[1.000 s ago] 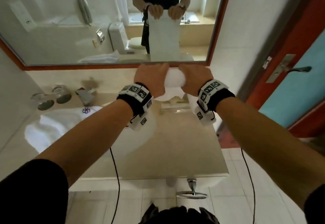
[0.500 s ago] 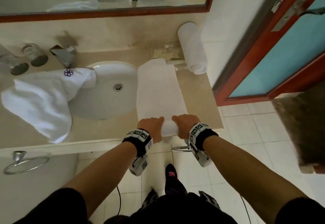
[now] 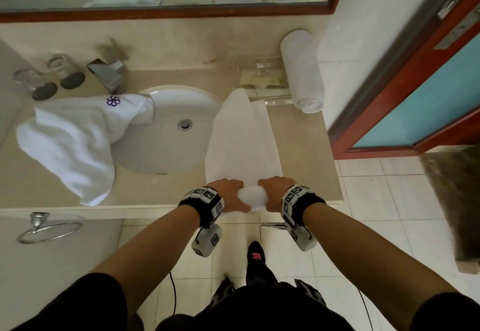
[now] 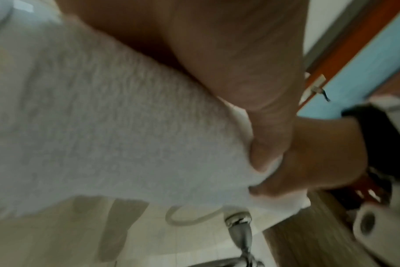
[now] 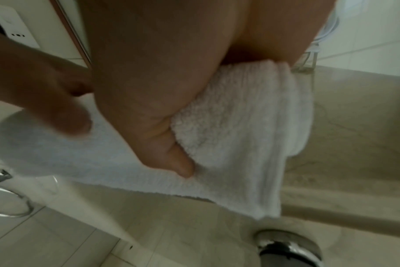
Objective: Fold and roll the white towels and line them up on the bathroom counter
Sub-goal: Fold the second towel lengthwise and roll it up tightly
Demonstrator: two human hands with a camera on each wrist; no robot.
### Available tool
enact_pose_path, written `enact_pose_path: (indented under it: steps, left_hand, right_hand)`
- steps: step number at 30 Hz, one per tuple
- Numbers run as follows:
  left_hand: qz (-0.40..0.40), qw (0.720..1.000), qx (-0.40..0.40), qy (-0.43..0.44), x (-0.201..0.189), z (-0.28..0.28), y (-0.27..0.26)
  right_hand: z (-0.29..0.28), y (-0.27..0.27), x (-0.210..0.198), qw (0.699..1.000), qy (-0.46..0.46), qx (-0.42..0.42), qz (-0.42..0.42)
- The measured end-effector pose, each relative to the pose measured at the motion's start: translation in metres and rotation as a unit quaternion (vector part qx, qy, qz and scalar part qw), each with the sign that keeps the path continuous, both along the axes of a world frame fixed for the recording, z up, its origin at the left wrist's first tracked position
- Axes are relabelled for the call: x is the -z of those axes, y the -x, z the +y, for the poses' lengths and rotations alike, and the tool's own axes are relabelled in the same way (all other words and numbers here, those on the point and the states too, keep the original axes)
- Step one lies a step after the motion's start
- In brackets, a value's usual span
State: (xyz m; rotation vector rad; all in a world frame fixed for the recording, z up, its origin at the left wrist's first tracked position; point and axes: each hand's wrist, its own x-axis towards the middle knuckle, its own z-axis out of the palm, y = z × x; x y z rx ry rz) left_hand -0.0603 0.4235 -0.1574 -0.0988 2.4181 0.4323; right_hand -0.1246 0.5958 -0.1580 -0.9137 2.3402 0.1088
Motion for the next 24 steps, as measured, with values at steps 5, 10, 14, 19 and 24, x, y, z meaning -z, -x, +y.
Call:
enact_pose_path:
  steps: [5,10,14,19,24]
  left_hand:
    - [0.035,0.999,-0.005,0.018,-0.007,-0.007,0.019]
    - [0.118,0.989,0.022,0.087,-0.073,-0.016,0.078]
    - [0.293,0.936,-0.011,0.196,-0.188,-0.042,0.148]
    - [0.458,0.856,-0.06,0.231,-0.319,-0.061,0.186]
    - [0.568,0.778,-0.055,0.261,-0.39,-0.06,0.189]
  right_hand:
    - [-0.005,0.013,-0.006,0.999,0.016,-0.006,0.035]
    - [-0.026,0.076,-0.062,0.99,0.066,0.025,0.123]
    - [-0.06,0.142,-0.166,0.941,0.189,0.076,0.269]
    - [-0.087,0.19,-0.301,0.856,0.275,0.096,0.428]
    - [-0.087,0.196,-0.374,0.786,0.336,0.113,0.507]
